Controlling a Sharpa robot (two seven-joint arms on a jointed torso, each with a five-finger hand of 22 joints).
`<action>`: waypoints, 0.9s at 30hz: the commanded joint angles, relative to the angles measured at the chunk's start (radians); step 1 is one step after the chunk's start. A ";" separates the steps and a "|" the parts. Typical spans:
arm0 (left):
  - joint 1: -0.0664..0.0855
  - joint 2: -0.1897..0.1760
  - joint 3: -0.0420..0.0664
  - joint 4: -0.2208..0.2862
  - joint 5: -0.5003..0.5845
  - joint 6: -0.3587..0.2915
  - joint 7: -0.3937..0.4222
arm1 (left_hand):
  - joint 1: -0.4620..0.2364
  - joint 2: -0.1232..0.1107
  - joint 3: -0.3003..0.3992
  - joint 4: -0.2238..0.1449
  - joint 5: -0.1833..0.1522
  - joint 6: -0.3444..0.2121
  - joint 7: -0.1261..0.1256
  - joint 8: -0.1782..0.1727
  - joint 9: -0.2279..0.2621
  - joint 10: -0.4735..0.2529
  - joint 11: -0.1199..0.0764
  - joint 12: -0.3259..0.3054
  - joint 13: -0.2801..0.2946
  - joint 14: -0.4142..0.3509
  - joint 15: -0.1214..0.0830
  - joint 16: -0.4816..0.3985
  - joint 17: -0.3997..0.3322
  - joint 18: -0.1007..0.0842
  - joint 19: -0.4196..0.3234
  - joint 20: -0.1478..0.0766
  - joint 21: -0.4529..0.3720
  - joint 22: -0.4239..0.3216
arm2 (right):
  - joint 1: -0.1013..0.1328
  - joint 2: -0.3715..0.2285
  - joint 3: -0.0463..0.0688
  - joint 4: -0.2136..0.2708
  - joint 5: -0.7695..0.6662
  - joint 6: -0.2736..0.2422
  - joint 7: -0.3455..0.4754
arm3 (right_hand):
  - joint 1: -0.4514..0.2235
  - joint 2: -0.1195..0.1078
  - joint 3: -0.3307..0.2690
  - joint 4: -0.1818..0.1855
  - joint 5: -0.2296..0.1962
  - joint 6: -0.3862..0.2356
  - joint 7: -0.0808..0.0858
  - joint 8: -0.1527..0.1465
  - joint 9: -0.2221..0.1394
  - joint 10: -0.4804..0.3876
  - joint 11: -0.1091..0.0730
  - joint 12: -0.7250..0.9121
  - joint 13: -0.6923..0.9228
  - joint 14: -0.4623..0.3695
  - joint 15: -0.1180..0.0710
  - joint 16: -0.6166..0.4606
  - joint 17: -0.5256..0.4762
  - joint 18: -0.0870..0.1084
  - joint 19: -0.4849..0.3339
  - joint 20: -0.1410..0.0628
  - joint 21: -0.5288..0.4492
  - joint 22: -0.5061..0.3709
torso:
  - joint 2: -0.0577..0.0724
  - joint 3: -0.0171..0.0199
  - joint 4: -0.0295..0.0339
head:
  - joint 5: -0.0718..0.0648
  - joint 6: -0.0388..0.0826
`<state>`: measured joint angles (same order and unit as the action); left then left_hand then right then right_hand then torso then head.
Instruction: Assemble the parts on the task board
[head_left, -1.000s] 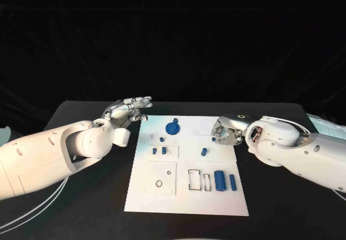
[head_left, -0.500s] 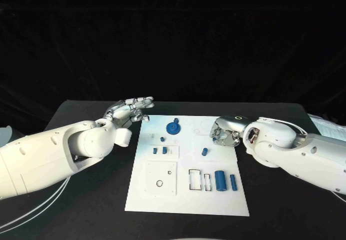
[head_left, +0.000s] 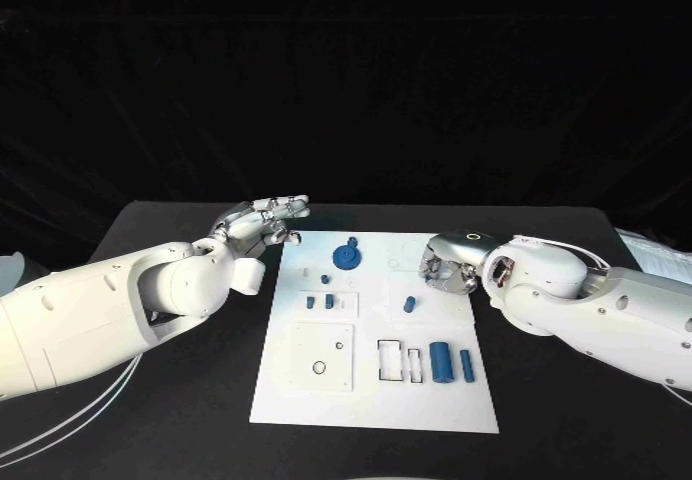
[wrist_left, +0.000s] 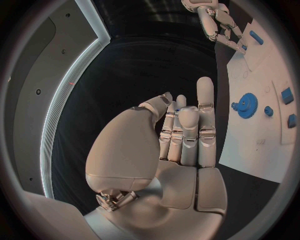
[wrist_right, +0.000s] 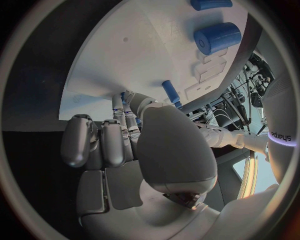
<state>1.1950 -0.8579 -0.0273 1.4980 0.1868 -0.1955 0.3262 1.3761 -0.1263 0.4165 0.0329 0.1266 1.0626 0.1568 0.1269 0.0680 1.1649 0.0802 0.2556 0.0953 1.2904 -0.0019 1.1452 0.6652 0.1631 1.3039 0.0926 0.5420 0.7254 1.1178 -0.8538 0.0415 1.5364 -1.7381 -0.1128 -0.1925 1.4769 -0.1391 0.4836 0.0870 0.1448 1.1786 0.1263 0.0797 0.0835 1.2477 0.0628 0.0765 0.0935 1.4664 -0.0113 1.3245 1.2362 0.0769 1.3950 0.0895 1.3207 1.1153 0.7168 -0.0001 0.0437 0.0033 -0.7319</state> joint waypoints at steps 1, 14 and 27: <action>0.000 0.002 0.000 0.003 -0.011 0.019 0.003 | 0.003 0.006 0.001 -0.007 0.000 -0.004 0.004 -0.003 -0.001 -0.007 0.002 0.004 0.001 -0.006 -0.001 -0.007 -0.001 0.017 -0.006 0.000 -0.005 -0.001 | -0.014 0.004 -0.008 -0.001 -0.084 0.051 -0.039 | 0.003 0.012 0.023 -0.011 0.007 0.010 0.000 0.005 0.003 0.013 -0.004 0.007 0.000 0.049 -0.011 -0.001 -0.005 0.011 0.009 -0.004 0.007 0.006 | 0.000 0.0002 0.0004 | 0.000 0.000; -0.001 0.004 0.001 0.002 -0.023 0.025 0.010 | -0.002 -0.004 0.000 -0.015 0.048 -0.043 0.018 -0.020 -0.003 -0.026 0.012 0.012 0.001 -0.012 0.006 -0.004 -0.007 0.016 -0.011 0.005 -0.004 -0.001 | -0.023 0.004 -0.007 0.015 -0.095 -0.056 -0.032 | -0.040 -0.003 0.076 -0.035 -0.025 0.019 -0.002 0.000 0.011 0.028 -0.007 0.001 -0.013 0.049 -0.014 0.002 -0.009 0.011 0.012 -0.008 0.011 0.010 | 0.000 0.0016 -0.0009 | 0.001 -0.003; -0.001 0.008 0.001 0.003 -0.037 0.032 -0.001 | 0.002 -0.001 0.006 -0.020 0.051 -0.048 0.019 -0.020 -0.003 -0.031 0.013 0.016 0.001 -0.005 0.007 0.009 0.014 0.017 -0.012 0.006 -0.002 0.000 | -0.019 -0.030 0.007 0.044 -0.070 -0.144 -0.038 | -0.046 -0.004 0.093 -0.043 -0.030 0.017 -0.002 -0.003 0.012 0.028 -0.006 -0.001 -0.017 0.049 -0.014 0.002 -0.011 0.011 0.012 -0.008 0.012 0.010 | 0.000 -0.0010 -0.0008 | 0.001 -0.004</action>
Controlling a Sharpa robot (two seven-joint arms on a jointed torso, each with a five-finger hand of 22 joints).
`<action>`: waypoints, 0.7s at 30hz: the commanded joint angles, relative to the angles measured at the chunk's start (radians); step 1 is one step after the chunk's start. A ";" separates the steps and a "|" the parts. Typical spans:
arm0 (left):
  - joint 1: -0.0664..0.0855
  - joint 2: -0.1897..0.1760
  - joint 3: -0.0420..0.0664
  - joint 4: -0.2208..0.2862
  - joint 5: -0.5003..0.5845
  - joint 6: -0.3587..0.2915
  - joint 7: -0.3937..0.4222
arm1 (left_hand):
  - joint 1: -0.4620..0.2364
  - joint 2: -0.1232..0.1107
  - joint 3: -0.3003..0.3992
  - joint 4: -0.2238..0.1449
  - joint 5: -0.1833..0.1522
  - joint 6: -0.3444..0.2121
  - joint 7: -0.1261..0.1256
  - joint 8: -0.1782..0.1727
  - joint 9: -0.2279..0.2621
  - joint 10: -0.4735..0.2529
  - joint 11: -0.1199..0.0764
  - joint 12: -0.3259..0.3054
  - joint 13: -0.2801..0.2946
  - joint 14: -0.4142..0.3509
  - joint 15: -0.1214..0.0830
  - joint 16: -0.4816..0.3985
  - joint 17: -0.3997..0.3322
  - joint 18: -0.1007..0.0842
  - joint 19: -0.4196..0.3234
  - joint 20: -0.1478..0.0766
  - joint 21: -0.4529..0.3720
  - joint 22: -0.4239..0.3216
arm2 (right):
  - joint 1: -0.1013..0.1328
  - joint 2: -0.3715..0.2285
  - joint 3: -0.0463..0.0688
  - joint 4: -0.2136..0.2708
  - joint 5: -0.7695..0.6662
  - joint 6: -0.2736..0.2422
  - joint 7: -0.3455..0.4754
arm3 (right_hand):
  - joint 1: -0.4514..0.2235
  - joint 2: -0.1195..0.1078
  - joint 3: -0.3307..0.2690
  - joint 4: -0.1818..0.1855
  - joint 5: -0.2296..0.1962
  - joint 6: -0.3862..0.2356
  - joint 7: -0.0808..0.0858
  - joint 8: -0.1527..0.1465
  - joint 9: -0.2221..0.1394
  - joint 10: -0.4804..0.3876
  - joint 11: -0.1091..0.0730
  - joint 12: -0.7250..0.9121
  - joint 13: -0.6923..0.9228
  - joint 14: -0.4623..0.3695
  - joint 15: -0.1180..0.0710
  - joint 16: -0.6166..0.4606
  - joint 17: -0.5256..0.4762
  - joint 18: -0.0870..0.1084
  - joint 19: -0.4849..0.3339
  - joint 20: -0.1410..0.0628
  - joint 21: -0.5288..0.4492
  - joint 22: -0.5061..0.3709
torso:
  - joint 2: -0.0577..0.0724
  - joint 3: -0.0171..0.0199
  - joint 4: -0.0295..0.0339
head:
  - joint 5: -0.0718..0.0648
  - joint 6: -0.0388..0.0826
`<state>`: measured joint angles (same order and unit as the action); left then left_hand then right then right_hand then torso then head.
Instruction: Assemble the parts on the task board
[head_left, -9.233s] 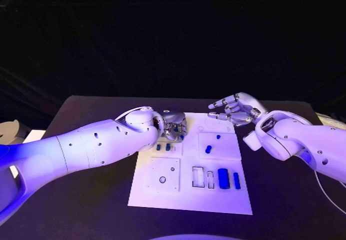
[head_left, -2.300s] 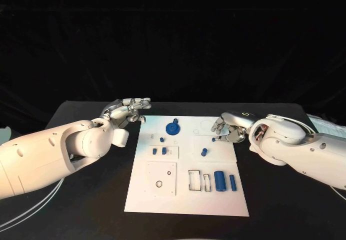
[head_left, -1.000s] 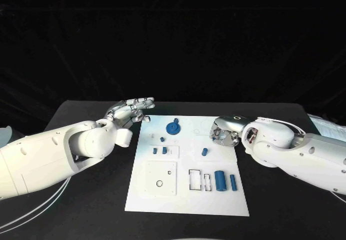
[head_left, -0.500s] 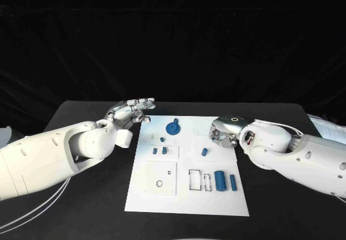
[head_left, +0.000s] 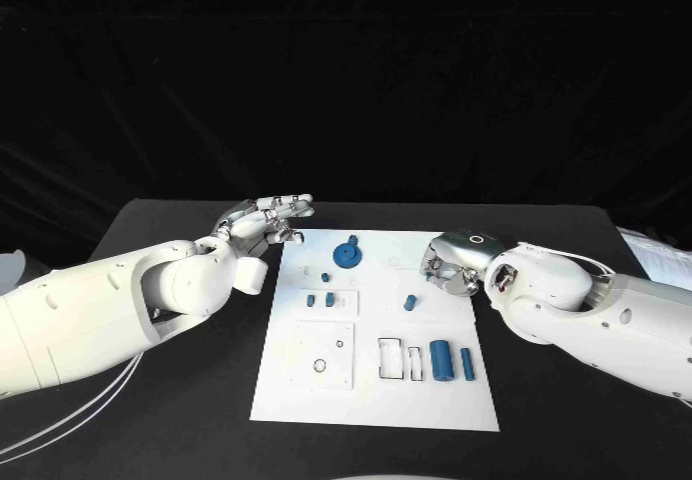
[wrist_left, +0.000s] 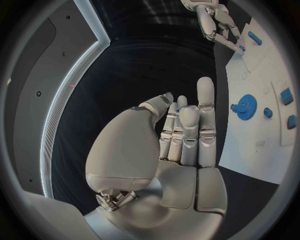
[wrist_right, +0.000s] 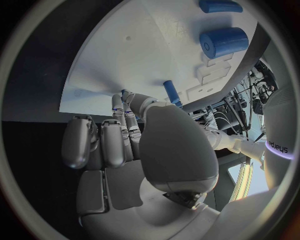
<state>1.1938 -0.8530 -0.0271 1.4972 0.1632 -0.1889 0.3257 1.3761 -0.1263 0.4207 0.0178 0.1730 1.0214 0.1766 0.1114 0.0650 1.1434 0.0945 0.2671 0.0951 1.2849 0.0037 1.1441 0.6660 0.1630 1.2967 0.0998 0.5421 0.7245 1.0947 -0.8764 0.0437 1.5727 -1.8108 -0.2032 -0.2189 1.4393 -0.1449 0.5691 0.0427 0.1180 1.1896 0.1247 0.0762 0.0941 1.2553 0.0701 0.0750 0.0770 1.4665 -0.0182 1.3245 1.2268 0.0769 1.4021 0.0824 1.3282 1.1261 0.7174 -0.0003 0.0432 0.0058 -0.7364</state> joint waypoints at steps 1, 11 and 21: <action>0.000 0.003 0.001 0.004 -0.013 0.026 -0.002 | 0.002 -0.001 0.002 -0.005 0.005 -0.007 0.000 -0.005 0.000 -0.011 -0.001 0.005 0.001 0.003 0.002 0.013 0.017 0.017 -0.004 0.000 -0.001 0.001 | 0.006 -0.011 0.007 0.012 0.004 -0.058 -0.012 | -0.010 0.001 0.009 0.000 -0.004 0.006 0.000 0.000 0.001 0.020 -0.014 0.000 -0.001 0.049 -0.007 0.003 -0.002 0.010 0.005 -0.001 0.004 0.000 | -0.001 -0.0013 -0.0001 | -0.001 0.001; 0.000 0.004 0.001 0.006 -0.014 0.027 -0.005 | 0.001 -0.002 0.002 -0.006 0.005 -0.009 0.001 -0.005 0.000 -0.013 0.000 0.005 0.001 0.001 0.002 0.011 0.008 0.017 -0.003 0.000 0.000 0.001 | 0.014 -0.040 0.015 0.120 0.041 -0.089 -0.008 | -0.013 -0.001 0.020 -0.004 -0.009 0.005 0.001 -0.002 0.001 0.019 -0.013 -0.002 -0.002 0.049 -0.006 0.005 0.000 0.010 0.005 -0.001 0.005 0.001 | -0.001 0.0001 -0.0018 | 0.008 -0.002; 0.000 0.006 0.001 0.011 -0.014 0.029 -0.005 | 0.001 -0.002 0.002 -0.006 0.005 -0.009 0.001 -0.005 0.000 -0.013 0.000 0.005 0.001 0.001 0.002 0.011 0.008 0.017 -0.003 0.000 0.000 0.001 | 0.001 -0.001 0.014 0.207 0.051 -0.086 0.007 | -0.014 -0.001 0.022 -0.005 -0.010 0.005 0.001 -0.002 0.002 0.019 -0.012 -0.002 -0.003 0.049 -0.006 0.006 0.001 0.010 0.005 -0.001 0.005 0.001 | -0.002 -0.0030 0.0015 | 0.020 -0.006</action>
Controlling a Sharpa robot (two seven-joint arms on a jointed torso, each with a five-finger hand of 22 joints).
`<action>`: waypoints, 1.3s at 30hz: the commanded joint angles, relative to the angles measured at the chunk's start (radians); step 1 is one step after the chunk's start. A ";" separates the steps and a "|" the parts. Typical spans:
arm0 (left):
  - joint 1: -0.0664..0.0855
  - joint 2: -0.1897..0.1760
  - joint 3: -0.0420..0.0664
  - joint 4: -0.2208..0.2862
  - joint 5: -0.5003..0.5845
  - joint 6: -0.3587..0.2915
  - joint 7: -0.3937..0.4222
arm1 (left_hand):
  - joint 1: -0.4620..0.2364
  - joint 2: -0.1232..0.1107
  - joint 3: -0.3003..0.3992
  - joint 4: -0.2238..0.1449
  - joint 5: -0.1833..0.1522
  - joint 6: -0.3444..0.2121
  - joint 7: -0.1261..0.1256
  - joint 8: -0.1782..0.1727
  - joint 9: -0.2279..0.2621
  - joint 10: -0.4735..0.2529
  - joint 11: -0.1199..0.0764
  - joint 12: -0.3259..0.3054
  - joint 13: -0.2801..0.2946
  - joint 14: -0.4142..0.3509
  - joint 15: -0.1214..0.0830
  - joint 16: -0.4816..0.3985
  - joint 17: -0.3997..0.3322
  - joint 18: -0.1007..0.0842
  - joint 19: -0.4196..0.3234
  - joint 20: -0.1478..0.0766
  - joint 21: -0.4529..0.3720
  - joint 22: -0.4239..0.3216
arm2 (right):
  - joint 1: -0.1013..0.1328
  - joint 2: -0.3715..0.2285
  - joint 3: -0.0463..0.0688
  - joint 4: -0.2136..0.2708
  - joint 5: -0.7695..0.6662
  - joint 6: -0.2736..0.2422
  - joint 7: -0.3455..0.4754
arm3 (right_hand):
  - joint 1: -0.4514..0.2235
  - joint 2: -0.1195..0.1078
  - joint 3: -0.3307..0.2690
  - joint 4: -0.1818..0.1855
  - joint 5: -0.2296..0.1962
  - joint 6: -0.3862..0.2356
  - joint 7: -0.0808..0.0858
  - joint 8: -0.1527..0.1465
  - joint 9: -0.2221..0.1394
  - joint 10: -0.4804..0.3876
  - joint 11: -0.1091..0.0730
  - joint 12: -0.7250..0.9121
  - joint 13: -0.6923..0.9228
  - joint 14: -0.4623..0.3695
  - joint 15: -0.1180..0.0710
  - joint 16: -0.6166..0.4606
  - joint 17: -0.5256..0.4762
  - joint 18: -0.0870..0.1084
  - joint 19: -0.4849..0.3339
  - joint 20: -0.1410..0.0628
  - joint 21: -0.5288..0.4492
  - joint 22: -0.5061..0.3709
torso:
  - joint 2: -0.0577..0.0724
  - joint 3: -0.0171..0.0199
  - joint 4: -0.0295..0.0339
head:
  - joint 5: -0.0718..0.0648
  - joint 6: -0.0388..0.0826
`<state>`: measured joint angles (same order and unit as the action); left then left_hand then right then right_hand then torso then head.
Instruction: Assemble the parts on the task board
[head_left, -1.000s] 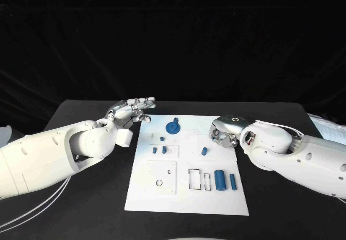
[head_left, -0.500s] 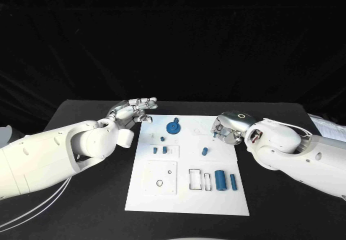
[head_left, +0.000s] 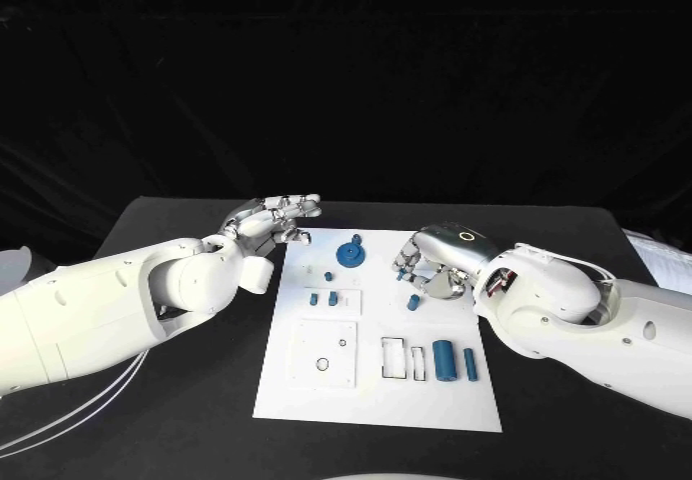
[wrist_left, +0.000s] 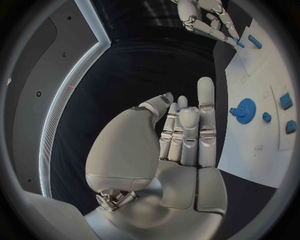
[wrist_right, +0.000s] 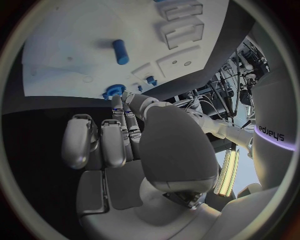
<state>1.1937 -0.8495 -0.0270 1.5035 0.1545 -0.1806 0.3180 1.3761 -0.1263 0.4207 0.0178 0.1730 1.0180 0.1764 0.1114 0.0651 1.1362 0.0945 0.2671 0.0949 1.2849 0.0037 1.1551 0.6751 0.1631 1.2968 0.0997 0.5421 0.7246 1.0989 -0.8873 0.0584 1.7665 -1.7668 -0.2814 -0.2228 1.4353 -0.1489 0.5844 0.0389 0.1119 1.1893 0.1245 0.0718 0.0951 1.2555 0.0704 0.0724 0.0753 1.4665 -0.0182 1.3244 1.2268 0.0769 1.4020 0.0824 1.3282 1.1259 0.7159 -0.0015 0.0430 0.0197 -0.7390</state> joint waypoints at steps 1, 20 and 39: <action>0.000 0.003 0.001 0.006 -0.005 0.021 0.003 | 0.001 -0.002 0.002 -0.006 0.005 -0.006 0.001 -0.005 0.000 -0.006 0.000 0.005 0.002 0.001 0.002 0.000 -0.001 0.017 -0.003 0.000 0.000 0.001 | -0.005 0.015 -0.001 0.017 0.007 -0.006 0.012 | -0.010 0.003 0.007 -0.001 -0.004 0.005 0.002 0.002 0.001 0.019 -0.013 0.001 -0.001 0.049 -0.006 0.006 0.001 0.010 0.005 -0.001 0.005 0.001 | 0.000 -0.0016 0.0023 | 0.008 -0.003; 0.000 0.006 0.001 0.013 0.033 0.033 -0.007 | -0.005 -0.004 0.000 -0.004 0.004 -0.007 0.002 -0.004 0.001 -0.007 0.001 0.010 0.002 -0.003 0.004 -0.003 -0.010 0.016 -0.004 0.001 0.002 0.002 | -0.109 0.159 -0.021 -0.009 0.027 0.037 0.052 | -0.022 0.004 0.008 -0.002 -0.006 0.003 0.005 0.000 0.001 0.015 -0.010 -0.002 -0.003 0.049 -0.005 0.005 -0.002 0.012 0.002 0.000 0.001 -0.006 | 0.002 0.0005 0.0009 | 0.070 -0.038; 0.000 0.005 0.001 0.014 0.039 0.038 -0.013 | -0.007 -0.004 0.000 -0.005 0.004 -0.007 0.002 -0.004 0.001 -0.008 0.001 0.011 0.003 -0.004 0.004 -0.003 -0.012 0.017 -0.005 0.002 0.002 0.002 | -0.122 0.195 -0.027 -0.052 0.025 0.091 0.036 | -0.038 0.007 0.001 -0.003 -0.018 0.002 0.004 0.000 0.003 0.012 -0.009 -0.003 -0.005 0.049 -0.004 0.005 -0.005 0.013 0.001 0.001 0.000 -0.009 | 0.001 0.0012 -0.0004 | 0.075 -0.042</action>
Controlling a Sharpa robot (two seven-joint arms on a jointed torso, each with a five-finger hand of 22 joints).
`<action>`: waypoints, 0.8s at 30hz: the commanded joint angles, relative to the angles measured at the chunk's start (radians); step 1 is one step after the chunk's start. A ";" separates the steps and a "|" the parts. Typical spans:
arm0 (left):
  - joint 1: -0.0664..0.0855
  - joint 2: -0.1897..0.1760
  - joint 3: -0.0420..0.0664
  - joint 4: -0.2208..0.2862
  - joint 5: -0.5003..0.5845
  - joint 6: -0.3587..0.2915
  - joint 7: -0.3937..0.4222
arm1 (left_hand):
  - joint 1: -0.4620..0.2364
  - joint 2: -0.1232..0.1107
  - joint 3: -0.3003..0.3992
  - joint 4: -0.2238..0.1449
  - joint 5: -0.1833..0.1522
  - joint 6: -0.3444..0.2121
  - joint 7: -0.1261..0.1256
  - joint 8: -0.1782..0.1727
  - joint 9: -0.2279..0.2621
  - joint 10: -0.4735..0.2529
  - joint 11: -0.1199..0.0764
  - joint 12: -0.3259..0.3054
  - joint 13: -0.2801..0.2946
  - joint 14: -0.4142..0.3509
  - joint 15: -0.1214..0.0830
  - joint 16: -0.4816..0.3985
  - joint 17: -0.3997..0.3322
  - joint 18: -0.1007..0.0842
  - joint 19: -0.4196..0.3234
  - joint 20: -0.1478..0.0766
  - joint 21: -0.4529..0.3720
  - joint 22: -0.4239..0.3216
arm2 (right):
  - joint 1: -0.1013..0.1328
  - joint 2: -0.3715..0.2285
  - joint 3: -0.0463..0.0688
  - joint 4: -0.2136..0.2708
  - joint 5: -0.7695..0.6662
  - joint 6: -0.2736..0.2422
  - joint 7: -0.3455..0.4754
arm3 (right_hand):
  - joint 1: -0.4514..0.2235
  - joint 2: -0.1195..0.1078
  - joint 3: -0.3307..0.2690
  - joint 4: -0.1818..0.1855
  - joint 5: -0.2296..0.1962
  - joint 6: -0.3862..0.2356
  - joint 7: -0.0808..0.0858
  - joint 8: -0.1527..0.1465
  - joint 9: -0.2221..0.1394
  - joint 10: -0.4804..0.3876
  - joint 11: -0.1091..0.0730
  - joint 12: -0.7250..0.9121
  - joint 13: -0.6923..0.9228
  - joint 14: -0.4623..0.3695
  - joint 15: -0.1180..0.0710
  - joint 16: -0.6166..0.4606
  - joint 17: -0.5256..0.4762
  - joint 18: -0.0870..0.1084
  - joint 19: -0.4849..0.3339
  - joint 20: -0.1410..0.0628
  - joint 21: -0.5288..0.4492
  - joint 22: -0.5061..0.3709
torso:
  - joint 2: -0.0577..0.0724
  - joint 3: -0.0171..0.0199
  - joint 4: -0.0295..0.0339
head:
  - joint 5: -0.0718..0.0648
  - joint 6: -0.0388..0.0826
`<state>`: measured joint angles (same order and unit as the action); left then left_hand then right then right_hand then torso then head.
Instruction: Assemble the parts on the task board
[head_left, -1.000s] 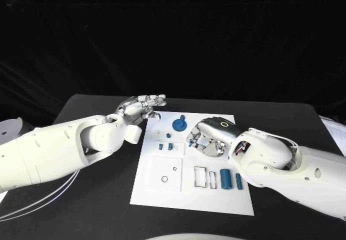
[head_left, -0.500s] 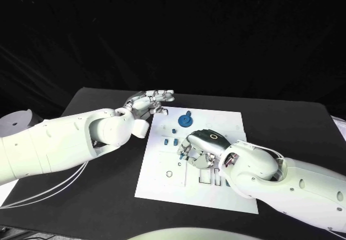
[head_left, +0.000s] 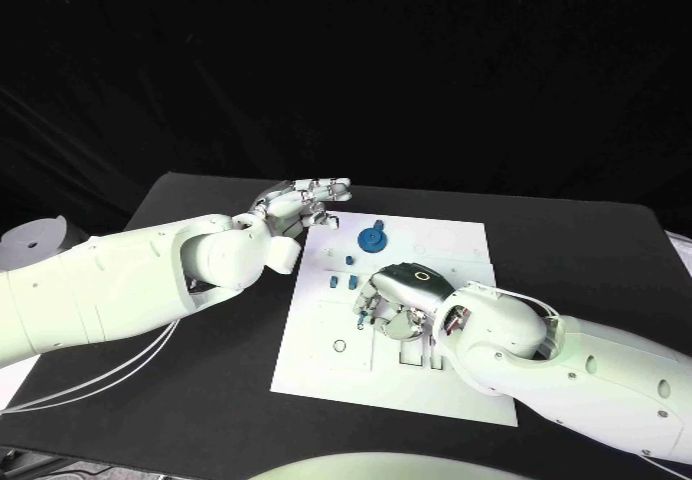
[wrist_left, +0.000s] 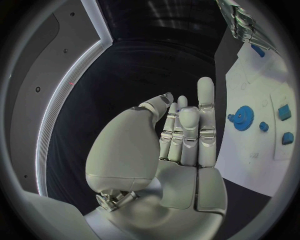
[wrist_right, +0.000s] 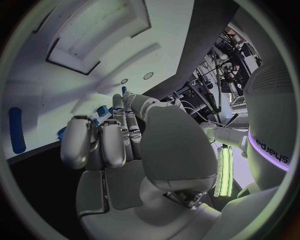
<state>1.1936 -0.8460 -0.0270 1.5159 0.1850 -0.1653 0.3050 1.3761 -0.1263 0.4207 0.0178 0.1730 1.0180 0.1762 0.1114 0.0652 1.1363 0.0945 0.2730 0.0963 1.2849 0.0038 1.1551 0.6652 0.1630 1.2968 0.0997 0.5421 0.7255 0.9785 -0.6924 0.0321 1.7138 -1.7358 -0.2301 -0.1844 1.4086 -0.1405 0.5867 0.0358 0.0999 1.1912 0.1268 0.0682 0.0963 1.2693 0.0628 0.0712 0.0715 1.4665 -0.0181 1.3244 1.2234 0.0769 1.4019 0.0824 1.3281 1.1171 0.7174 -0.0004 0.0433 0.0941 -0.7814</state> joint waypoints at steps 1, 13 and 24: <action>0.000 0.001 0.001 0.001 0.008 0.023 -0.001 | -0.007 -0.004 0.000 -0.005 0.004 -0.007 0.002 -0.004 0.001 -0.008 0.001 0.005 0.001 -0.004 0.004 -0.003 -0.002 0.017 -0.005 0.002 0.002 0.001 | -0.001 0.000 -0.001 0.001 -0.006 0.045 -0.003 | -0.012 -0.001 -0.002 0.000 -0.007 0.000 0.002 0.003 0.002 -0.002 -0.002 -0.002 -0.001 0.049 -0.004 0.005 -0.002 0.013 0.001 0.001 0.000 -0.001 | 0.000 -0.0001 -0.0010 | 0.001 0.000; 0.000 0.003 0.001 -0.001 0.008 0.026 -0.004 | -0.007 -0.004 0.000 -0.005 0.004 -0.007 0.002 -0.004 0.001 -0.008 0.001 0.005 0.001 -0.004 0.004 -0.003 -0.002 0.017 -0.005 0.002 0.002 0.001 | -0.001 0.009 -0.006 -0.008 -0.008 0.078 -0.016 | -0.016 0.000 -0.005 -0.001 -0.013 0.000 0.001 0.004 0.003 -0.002 -0.002 -0.002 -0.001 0.049 -0.004 0.006 -0.002 0.013 0.000 0.001 -0.001 -0.001 | 0.000 -0.0002 0.0003 | 0.000 -0.001; 0.000 0.004 0.001 0.000 0.008 0.028 -0.006 | -0.007 -0.004 0.000 -0.005 0.004 -0.007 0.002 -0.004 0.001 -0.008 0.001 0.005 0.001 -0.004 0.004 -0.003 -0.002 0.017 -0.005 0.002 0.002 0.001 | -0.003 0.025 -0.010 -0.020 -0.021 0.092 -0.036 | -0.020 0.003 -0.009 -0.002 -0.018 0.000 0.001 0.003 0.003 -0.002 -0.002 -0.002 -0.001 0.048 -0.004 0.006 -0.003 0.013 0.000 0.001 -0.001 -0.002 | 0.001 -0.0005 0.0004 | 0.001 -0.004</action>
<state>1.1936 -0.8437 -0.0270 1.5140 0.1882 -0.1582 0.2970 1.3761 -0.1264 0.4207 0.0178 0.1730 1.0180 0.1762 0.1114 0.0652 1.1363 0.0945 0.2730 0.0961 1.2849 0.0038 1.1551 0.6643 0.1630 1.2968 0.0997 0.5421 0.7254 0.9797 -0.6688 0.0258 1.6979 -1.7396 -0.1757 -0.2017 1.3984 -0.1382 0.5837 0.0330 0.0869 1.1874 0.1265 0.0658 0.0978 1.2707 0.0648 0.0714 0.0710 1.4665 -0.0181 1.3244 1.2222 0.0768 1.4019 0.0824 1.3281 1.1155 0.7176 -0.0008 0.0433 0.0944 -0.7845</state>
